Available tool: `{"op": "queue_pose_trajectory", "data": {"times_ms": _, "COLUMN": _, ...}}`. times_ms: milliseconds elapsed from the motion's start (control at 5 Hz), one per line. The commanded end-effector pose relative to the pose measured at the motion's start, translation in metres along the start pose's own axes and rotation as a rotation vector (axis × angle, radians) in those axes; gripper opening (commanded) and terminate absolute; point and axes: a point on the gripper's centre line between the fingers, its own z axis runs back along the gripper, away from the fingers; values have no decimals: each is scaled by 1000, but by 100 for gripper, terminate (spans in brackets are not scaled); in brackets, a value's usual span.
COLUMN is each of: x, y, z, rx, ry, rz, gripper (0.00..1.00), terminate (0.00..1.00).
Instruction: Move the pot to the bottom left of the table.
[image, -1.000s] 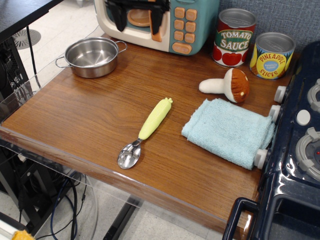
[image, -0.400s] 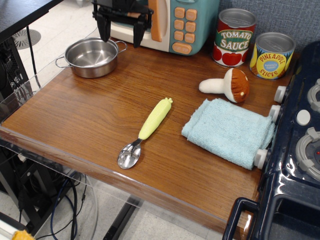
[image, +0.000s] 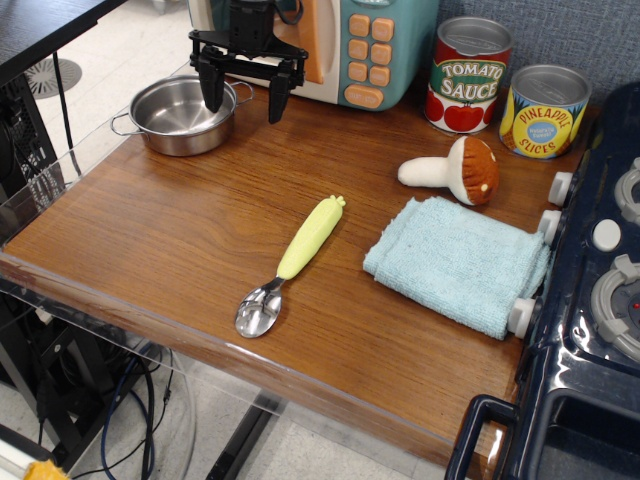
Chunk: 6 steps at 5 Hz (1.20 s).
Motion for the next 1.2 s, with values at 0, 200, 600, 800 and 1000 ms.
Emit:
{"op": "queue_pose_trajectory", "data": {"times_ms": 0, "x": 8, "y": 12, "z": 15, "rx": -10, "ry": -38, "rz": 40, "gripper": 0, "terminate": 0}}
{"op": "queue_pose_trajectory", "data": {"times_ms": 200, "x": 8, "y": 11, "z": 14, "rx": -9, "ry": -37, "rz": 38, "gripper": 0, "terminate": 0}}
{"op": "queue_pose_trajectory", "data": {"times_ms": 600, "x": 9, "y": 6, "z": 16, "rx": -6, "ry": -40, "rz": 45, "gripper": 0, "terminate": 0}}
{"op": "queue_pose_trajectory", "data": {"times_ms": 800, "x": 11, "y": 15, "z": 22, "rx": 20, "ry": -56, "rz": 56, "gripper": 0, "terminate": 0}}
{"op": "queue_pose_trajectory", "data": {"times_ms": 1000, "x": 11, "y": 15, "z": 43, "rx": 3, "ry": -89, "rz": 66, "gripper": 0, "terminate": 0}}
